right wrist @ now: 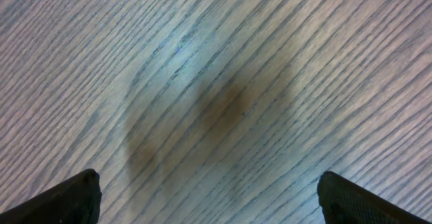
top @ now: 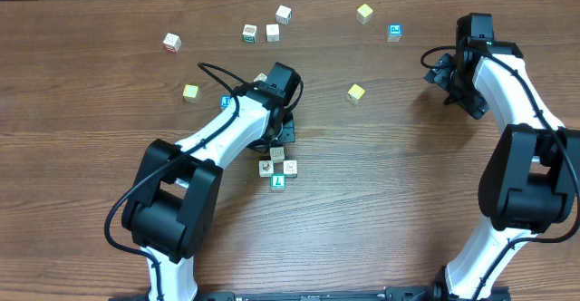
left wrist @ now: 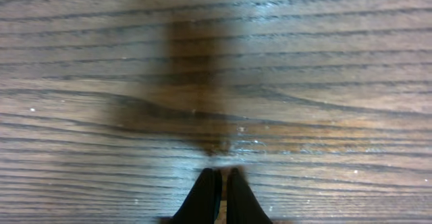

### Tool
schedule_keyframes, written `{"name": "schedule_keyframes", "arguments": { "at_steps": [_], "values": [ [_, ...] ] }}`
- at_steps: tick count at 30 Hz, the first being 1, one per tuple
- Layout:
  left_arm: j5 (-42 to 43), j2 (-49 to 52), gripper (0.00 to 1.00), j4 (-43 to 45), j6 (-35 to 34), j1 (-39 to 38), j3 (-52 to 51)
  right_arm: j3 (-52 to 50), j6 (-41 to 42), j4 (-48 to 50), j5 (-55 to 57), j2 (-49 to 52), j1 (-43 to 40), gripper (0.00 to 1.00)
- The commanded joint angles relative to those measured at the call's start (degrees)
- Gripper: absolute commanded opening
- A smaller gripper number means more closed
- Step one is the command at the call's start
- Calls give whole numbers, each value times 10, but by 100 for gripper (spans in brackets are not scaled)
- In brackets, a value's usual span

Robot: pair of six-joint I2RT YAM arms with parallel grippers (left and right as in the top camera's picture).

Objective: Form a circle

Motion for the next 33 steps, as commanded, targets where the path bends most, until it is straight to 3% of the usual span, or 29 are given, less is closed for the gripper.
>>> {"name": "schedule_keyframes", "arguments": {
  "at_steps": [1,33],
  "values": [
    [6,6,4,0,-2,-9,-4,0,0,2,2,-15,2,100],
    [-3,6,4,6,-2,-7,-2,0,0,2,2,-15,2,100]
  ]
}}
